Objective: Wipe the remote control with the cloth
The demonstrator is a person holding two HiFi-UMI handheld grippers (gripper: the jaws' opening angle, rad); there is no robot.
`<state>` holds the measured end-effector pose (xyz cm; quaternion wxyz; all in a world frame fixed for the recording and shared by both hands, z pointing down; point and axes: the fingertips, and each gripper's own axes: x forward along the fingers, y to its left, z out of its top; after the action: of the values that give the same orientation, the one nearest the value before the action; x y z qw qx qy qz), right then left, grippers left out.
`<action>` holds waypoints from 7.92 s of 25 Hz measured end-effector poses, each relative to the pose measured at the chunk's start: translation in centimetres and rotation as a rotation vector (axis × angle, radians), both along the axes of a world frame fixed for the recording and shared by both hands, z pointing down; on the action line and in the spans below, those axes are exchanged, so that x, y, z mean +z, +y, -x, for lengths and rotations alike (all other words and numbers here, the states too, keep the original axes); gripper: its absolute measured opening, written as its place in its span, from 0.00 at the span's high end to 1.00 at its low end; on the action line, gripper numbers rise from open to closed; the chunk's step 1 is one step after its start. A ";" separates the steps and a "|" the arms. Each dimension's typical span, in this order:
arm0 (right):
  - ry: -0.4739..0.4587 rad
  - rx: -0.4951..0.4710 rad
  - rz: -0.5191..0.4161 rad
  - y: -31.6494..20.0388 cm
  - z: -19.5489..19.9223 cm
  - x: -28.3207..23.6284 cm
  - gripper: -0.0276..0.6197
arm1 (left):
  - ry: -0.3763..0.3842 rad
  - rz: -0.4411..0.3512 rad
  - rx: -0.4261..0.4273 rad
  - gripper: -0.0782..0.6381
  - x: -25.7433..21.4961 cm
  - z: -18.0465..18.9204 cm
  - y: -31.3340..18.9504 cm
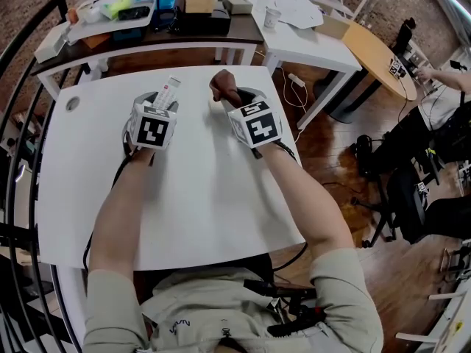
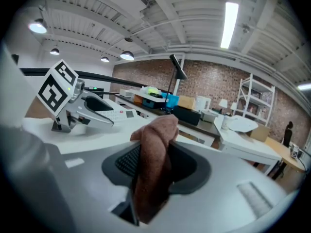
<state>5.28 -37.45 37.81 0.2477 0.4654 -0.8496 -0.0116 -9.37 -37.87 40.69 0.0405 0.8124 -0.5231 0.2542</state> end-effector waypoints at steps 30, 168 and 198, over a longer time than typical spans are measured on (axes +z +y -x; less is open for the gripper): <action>-0.131 -0.131 -0.559 18.3 1.8 -18.6 0.76 | -0.005 -0.600 0.121 0.55 -15.2 -3.1 19.4; 0.007 -0.293 -0.520 25.5 3.4 -14.1 0.76 | 0.642 -0.434 0.371 0.55 -15.7 -4.5 29.1; 0.202 -0.668 -0.406 30.6 9.5 -7.3 0.76 | 0.647 -0.495 0.357 0.55 -17.1 -3.6 29.3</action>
<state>-4.26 -6.85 30.52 0.2155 0.1997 -0.9059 -0.3049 -5.81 -8.61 23.63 -0.0381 0.9131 -0.3800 -0.1428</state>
